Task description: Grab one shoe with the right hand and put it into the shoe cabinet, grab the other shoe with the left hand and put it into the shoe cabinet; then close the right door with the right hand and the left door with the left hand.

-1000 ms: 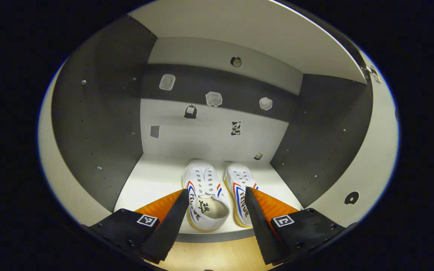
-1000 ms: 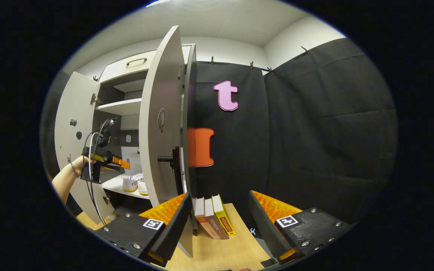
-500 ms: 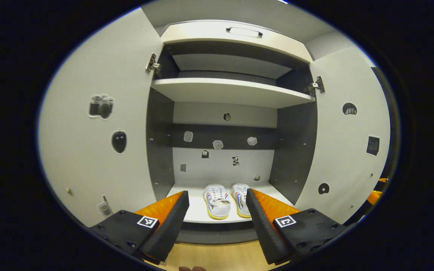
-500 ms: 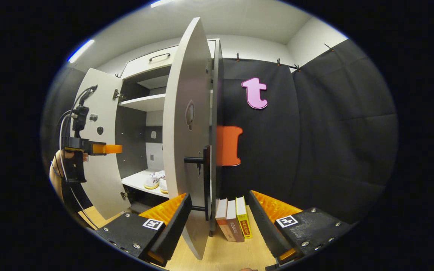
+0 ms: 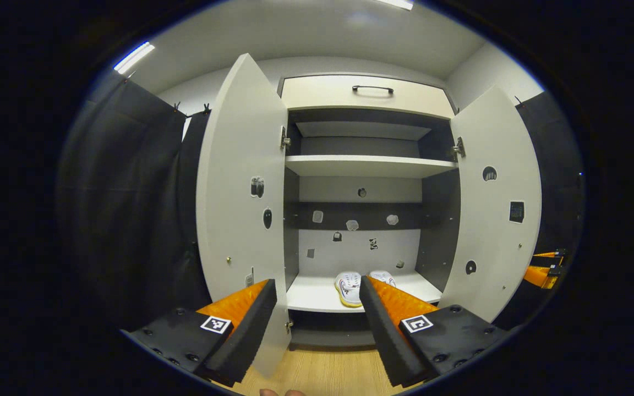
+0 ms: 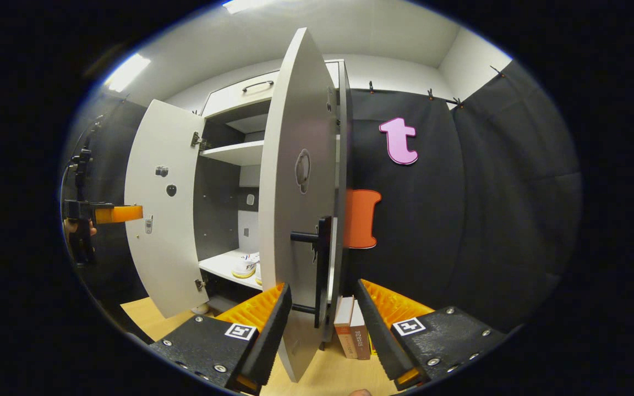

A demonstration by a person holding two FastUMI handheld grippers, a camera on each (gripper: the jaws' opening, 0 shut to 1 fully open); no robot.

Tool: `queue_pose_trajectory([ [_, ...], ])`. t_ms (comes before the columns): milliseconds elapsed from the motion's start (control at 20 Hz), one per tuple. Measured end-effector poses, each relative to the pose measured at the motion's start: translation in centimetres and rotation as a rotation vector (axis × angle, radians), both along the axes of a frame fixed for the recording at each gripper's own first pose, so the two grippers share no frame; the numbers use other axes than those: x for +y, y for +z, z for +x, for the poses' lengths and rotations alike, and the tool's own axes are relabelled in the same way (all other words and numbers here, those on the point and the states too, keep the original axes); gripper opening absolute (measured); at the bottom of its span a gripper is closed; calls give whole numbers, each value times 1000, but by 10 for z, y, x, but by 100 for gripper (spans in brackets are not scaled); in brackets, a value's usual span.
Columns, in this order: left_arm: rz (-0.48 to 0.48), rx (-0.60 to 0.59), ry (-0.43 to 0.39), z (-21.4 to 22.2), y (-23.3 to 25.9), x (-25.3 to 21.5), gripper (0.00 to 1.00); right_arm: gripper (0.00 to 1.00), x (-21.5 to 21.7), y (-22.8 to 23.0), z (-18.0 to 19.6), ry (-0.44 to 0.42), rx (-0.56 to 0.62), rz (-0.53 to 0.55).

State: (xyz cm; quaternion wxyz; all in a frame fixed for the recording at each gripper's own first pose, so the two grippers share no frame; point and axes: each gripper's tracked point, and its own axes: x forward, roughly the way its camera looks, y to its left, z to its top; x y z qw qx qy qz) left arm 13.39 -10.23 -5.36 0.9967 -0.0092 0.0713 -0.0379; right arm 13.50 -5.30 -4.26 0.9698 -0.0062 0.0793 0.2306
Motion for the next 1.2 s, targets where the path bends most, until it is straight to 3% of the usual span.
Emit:
queue_pose_trajectory([
  [50, 1, -11, 8, -4, 7, 8, 96, 83, 4, -1, 0, 8, 5, 5],
  [100, 2, -19, 15, -8, 12, 15, 97, 73, 8, -1, 0, 15, 5, 9],
  [350, 7, -52, 17, -16, 27, 44, 97, 73, 45, -4, -1, 50, 21, 38],
  [550, 18, -57, 24, -14, 26, 72, 96, 74, 57, -13, 18, -36, 8, 18],
  [700, 14, -40, 35, -9, 16, 98, 96, 74, 74, -14, 19, -29, 48, 80],
  [950, 7, -27, 25, 12, 3, 123, 96, 74, 101, -20, 25, -47, 51, 89],
  [1100, -6, -27, 5, 19, -5, 130, 98, 81, 128, -23, 34, -76, 63, 125],
  [1150, -9, -24, -6, 21, -8, 132, 96, 91, 139, -25, 35, -74, 69, 143],
  [1200, -10, -22, -15, 23, -10, 134, 96, 87, 152, -28, 38, -70, 78, 155],
])
